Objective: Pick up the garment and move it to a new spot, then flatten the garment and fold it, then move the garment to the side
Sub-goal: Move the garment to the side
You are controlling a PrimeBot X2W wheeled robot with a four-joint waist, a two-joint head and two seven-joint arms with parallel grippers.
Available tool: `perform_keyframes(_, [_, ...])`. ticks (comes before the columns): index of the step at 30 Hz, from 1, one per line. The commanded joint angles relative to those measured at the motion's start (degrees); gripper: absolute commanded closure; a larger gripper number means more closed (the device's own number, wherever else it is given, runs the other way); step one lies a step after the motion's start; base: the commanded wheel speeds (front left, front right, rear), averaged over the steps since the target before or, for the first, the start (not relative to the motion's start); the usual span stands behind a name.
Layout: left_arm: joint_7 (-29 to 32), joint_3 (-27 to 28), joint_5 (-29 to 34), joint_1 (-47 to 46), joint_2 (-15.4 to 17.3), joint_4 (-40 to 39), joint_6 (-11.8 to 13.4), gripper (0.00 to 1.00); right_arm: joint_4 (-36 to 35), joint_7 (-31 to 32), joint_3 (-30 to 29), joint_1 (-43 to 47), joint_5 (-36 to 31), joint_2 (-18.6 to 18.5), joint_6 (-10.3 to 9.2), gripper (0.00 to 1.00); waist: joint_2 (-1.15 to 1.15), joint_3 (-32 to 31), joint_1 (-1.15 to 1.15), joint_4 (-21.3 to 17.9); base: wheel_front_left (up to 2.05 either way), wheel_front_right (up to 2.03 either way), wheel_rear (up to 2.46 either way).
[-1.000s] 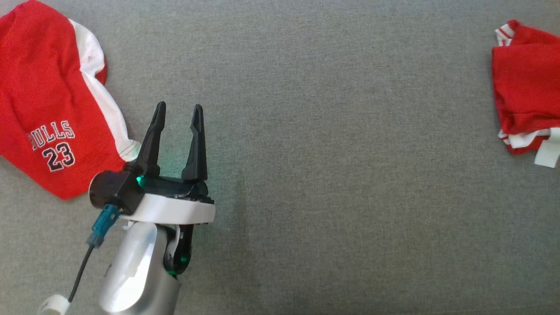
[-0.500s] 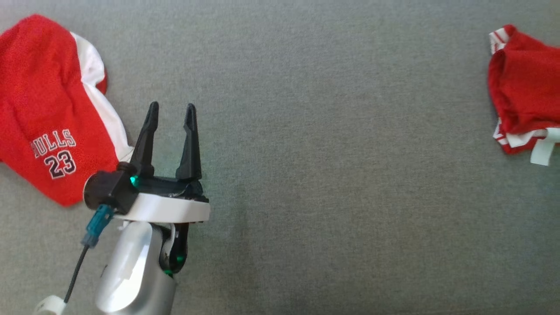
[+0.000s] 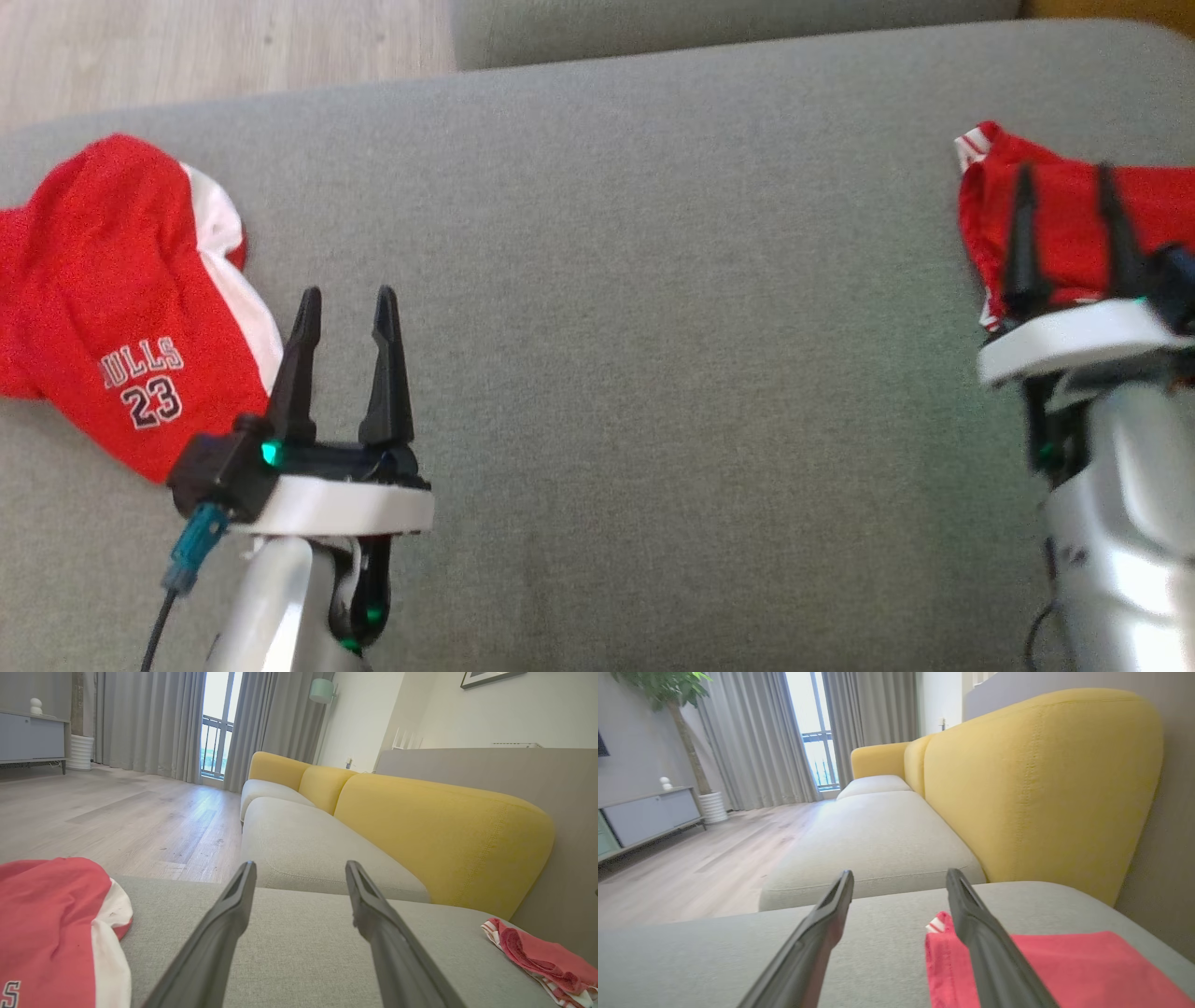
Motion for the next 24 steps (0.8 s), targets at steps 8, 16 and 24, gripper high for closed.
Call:
perform_keyframes(8, [-0.29, 1.97, -0.35, 3.02, 0.42, -3.16, 0.16, 0.00, -8.48, 0.72, 2.93, 10.33, 1.69, 4.58, -0.04, 0.00, 0.00, -4.12, 0.01, -1.11, 0.00, 0.00, 0.00])
perform_keyframes(16, [-0.29, 0.92, -1.21, 5.93, 0.42, -4.01, 1.44, 0.00, -9.37, -0.57, 4.81, 15.81, 4.19, 5.04, -0.04, 0.00, 0.00, -5.32, 0.01, -1.37, 0.00, 0.00, 0.00])
perform_keyframes(24, [-0.29, 0.80, -0.99, 5.82, 0.42, -3.56, 1.53, 0.00, -10.06, -0.91, 5.11, 15.42, 4.21, 5.06, -0.04, 0.00, 0.00, -5.19, 0.01, -1.25, 0.00, 0.00, 0.00])
